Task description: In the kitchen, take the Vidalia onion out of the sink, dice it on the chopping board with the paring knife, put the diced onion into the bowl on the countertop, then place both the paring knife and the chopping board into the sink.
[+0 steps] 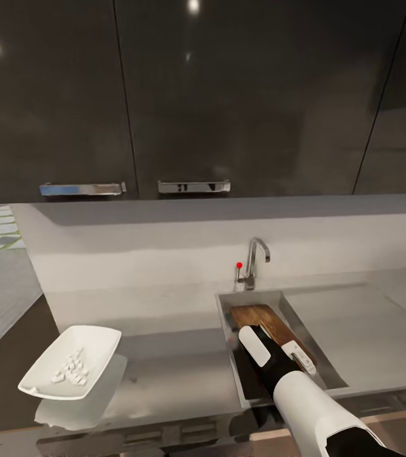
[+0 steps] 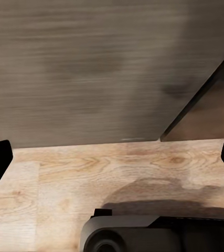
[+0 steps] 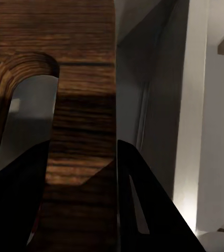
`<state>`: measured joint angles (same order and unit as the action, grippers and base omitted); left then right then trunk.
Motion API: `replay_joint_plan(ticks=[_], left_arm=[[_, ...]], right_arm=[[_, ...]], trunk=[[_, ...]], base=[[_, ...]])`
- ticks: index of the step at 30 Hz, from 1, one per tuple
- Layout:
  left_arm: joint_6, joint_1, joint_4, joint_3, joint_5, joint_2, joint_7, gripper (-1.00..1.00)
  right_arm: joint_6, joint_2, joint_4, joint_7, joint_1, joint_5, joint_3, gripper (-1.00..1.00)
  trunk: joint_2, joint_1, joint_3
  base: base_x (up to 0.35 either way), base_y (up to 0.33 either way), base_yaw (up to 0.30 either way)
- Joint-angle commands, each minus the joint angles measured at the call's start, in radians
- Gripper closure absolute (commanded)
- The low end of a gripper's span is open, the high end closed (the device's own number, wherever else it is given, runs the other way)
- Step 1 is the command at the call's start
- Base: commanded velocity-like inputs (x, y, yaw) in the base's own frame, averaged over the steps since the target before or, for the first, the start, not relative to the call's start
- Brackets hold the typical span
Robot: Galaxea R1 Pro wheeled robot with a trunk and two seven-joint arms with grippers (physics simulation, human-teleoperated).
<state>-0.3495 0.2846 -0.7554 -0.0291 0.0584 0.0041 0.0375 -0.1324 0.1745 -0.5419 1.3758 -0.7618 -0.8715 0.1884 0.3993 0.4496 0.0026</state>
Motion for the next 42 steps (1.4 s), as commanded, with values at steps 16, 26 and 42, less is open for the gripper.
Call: replay_joint_plan(ticks=[16,26,42], left_arm=[[-0.002,0.001,-0.001,-0.003,0.006,0.0,0.004,-1.0],[-0.002,0.001,-0.001,-0.003,0.006,0.0,0.004,-1.0],[-0.002,0.001,-0.001,-0.003,0.006,0.0,0.004,-1.0]], right_arm=[[-0.01,0.0,0.0,0.002,-0.001,-0.004,0.003,1.0],[-0.01,0.0,-0.001,0.002,-0.001,-0.006,0.003,1.0],[-0.01,0.0,-0.001,0.002,-0.001,-0.006,0.003,1.0]], trunk=[[0.001,0.0,-0.026],[0.001,0.0,-0.042],[0.001,0.0,-0.067]], base=[[0.054,-0.03,0.0],[0.046,-0.021,0.0],[0.058,0.0,0.0]])
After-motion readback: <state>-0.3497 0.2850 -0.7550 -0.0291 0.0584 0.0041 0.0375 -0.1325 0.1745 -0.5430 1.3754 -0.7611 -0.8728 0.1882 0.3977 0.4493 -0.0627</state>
